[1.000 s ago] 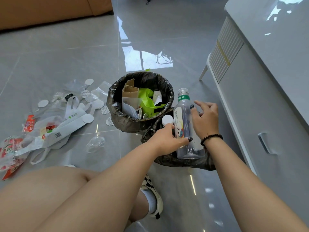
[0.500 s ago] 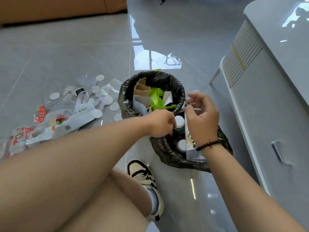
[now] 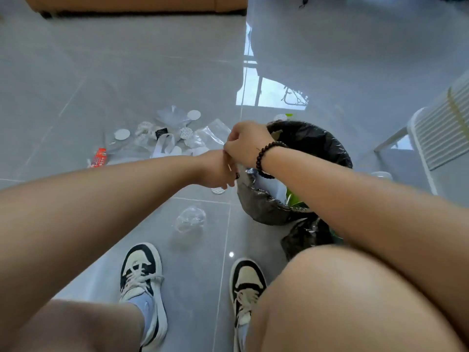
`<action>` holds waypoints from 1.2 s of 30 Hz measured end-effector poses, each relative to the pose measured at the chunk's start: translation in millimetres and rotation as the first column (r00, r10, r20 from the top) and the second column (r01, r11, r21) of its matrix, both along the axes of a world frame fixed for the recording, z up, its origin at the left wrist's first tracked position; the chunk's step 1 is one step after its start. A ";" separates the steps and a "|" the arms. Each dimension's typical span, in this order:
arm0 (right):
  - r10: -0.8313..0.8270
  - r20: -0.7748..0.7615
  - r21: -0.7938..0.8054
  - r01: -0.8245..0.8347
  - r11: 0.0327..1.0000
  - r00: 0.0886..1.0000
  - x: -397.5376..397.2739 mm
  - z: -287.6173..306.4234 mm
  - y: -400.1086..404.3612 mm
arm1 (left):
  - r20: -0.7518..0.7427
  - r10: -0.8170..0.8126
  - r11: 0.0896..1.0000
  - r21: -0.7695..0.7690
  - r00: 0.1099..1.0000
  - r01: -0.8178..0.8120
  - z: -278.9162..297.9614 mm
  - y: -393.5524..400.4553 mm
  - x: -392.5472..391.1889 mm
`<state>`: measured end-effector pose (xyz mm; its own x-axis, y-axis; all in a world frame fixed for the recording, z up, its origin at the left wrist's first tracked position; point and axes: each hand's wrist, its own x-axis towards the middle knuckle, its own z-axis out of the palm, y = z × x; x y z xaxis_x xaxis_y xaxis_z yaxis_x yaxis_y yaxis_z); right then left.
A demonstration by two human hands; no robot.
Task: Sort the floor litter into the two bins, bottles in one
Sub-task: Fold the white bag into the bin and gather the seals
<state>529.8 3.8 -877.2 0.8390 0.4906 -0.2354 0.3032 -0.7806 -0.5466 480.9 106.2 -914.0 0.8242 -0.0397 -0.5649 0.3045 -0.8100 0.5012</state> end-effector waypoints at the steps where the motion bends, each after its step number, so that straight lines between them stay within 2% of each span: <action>1: 0.083 0.001 -0.124 -0.082 0.989 0.997 6.4 -6.6 13.3 | 0.004 -0.008 1.000 0.012 1.000 0.008 -4.3 9.0 5.8; 2: 0.135 0.005 -0.223 -0.131 0.966 0.991 13.8 -12.5 26.3 | -0.003 0.009 1.000 0.014 1.000 -0.009 -11.1 21.7 10.6; 4: 0.157 0.035 -0.309 -0.139 0.941 0.987 33.7 -25.7 53.8 | -0.044 0.070 0.998 0.008 0.997 -0.070 -29.2 50.6 15.6; 7: 0.126 0.062 -0.271 -0.105 0.957 0.990 56.4 -47.2 94.9 | -0.102 0.127 0.992 0.024 0.987 -0.125 -65.7 91.3 9.3; 10: 0.128 -0.018 -0.320 -0.127 0.939 0.992 59.7 -91.2 128.3 | -0.142 0.234 0.970 -0.031 0.962 -0.241 -108.5 125.0 -7.1; 13: 0.327 -0.116 -0.515 -0.338 0.788 0.938 47.8 -142.3 138.1 | -0.171 0.350 0.927 -0.078 0.921 -0.367 -145.7 145.7 -29.8; 15: 0.450 -0.168 -0.582 -0.456 0.673 0.877 42.7 -172.5 141.2 | -0.182 0.446 0.877 -0.110 0.877 -0.468 -169.8 156.8 -45.9; 16: 0.475 -0.215 -0.585 -0.502 0.637 0.853 39.9 -187.5 143.2 | -0.188 0.488 0.851 -0.117 0.853 -0.512 -180.7 162.0 -55.1; 18: 0.475 -0.295 -0.553 -0.554 0.623 0.829 32.8 -213.3 141.1 | -0.199 0.552 0.804 -0.131 0.810 -0.580 -196.7 165.6 -71.0; 23: 0.384 -0.488 -0.420 -0.597 0.684 0.784 -16.6 -266.4 138.8 | -0.301 0.617 0.720 -0.155 0.727 -0.676 -219.2 171.4 -107.7; 27: 0.475 -0.480 -0.371 -0.661 0.652 0.737 -42.7 -279.6 139.4 | -0.449 0.678 0.526 -0.257 0.582 -0.811 -209.9 165.1 -122.2; 29: 0.452 -0.453 -0.311 -0.611 0.728 0.768 -46.0 -277.4 143.3 | -0.477 0.675 0.480 -0.296 0.563 -0.826 -207.0 162.1 -125.0; 31: 0.372 -0.440 -0.208 -0.496 0.843 0.817 -47.1 -270.5 148.1 | -0.455 0.711 0.409 -0.353 0.536 -0.842 -203.6 159.5 -125.4; 33: 0.247 -0.441 -0.063 -0.304 0.951 0.863 -46.5 -260.2 151.4 | -0.425 0.781 0.266 -0.435 0.457 -0.860 -199.5 156.6 -123.7; 34: 0.160 -0.464 0.023 -0.169 0.985 0.871 -46.1 -253.0 151.9 | -0.411 0.824 0.173 -0.472 0.390 -0.864 -197.0 155.0 -122.6; 36: -0.011 -0.548 0.162 0.119 0.980 0.836 -47.2 -235.8 151.4 | -0.389 0.891 -0.009 -0.529 0.233 -0.848 -190.6 151.7 -120.5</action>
<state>482.6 155.1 -1113.0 0.6341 0.5185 -0.5737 -0.1316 -0.6587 -0.7408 360.4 257.9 -1104.7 0.4945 0.4782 -0.7258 0.5202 0.5062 0.6879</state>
